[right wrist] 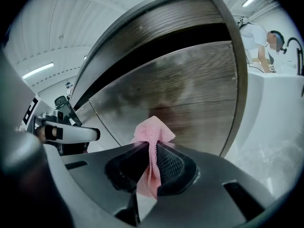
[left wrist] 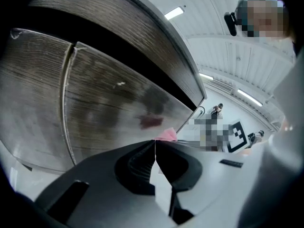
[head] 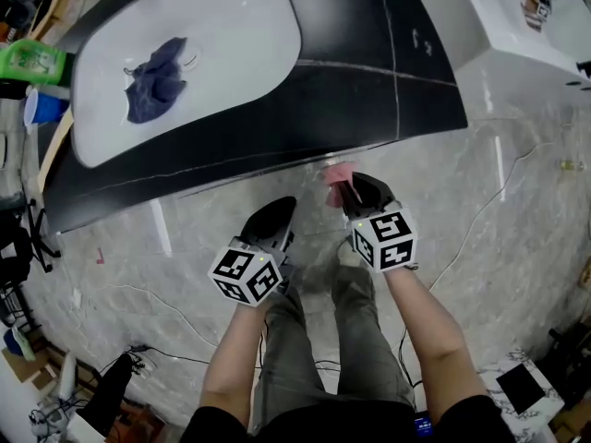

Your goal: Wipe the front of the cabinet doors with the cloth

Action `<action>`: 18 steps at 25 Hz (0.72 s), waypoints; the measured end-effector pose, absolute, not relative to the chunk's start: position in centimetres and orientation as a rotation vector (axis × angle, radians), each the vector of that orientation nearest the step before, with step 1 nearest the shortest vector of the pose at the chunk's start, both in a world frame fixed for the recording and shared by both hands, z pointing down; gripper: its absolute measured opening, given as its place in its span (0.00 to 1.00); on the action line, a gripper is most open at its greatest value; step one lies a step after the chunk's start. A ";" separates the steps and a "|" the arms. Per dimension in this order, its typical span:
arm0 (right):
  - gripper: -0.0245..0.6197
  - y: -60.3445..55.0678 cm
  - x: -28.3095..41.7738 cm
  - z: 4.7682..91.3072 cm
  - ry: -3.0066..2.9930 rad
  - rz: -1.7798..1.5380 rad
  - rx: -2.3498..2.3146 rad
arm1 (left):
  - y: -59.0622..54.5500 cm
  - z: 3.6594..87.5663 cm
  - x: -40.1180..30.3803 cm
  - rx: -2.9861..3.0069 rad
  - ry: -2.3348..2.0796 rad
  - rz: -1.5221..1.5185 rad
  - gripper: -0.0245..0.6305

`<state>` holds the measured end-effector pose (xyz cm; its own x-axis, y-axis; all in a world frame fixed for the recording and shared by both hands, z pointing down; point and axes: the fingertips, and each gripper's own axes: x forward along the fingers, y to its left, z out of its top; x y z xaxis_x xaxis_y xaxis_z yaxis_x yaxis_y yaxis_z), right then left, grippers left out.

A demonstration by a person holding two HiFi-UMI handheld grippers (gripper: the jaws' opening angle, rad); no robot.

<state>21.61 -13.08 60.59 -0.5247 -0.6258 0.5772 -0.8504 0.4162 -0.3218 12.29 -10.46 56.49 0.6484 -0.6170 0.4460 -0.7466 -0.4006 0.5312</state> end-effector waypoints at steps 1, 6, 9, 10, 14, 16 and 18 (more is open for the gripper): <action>0.12 -12.8 20.5 60.8 -2.311 0.845 1.246 | -10.4 56.6 11.4 2.135 -1.063 0.231 0.05; 0.12 -11.7 14.8 61.6 -2.333 0.855 1.154 | -9.6 57.0 6.3 2.092 -1.127 0.227 0.05; 0.12 -11.5 11.7 62.0 -2.346 0.849 1.107 | -9.4 57.3 3.4 2.061 -1.174 0.209 0.05; 0.12 -11.5 10.7 62.1 -2.350 0.845 1.093 | -9.3 57.4 2.5 2.054 -1.186 0.203 0.05; 0.12 -11.4 7.4 62.5 -2.354 0.826 1.045 | -8.9 57.5 -0.1 2.032 -1.213 0.180 0.05; 0.12 -11.5 6.0 62.7 -2.353 0.821 1.031 | -8.6 57.6 -1.2 2.024 -1.219 0.174 0.05; 0.12 -11.6 4.8 62.9 -2.351 0.817 1.022 | -8.4 57.8 -2.2 2.016 -1.227 0.173 0.05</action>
<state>4.78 -11.60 62.93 -0.6258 -0.4980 0.6003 -0.7629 0.5509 -0.3383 -2.19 -8.39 57.83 0.5301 -0.7063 0.4693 -0.8083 -0.2537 0.5312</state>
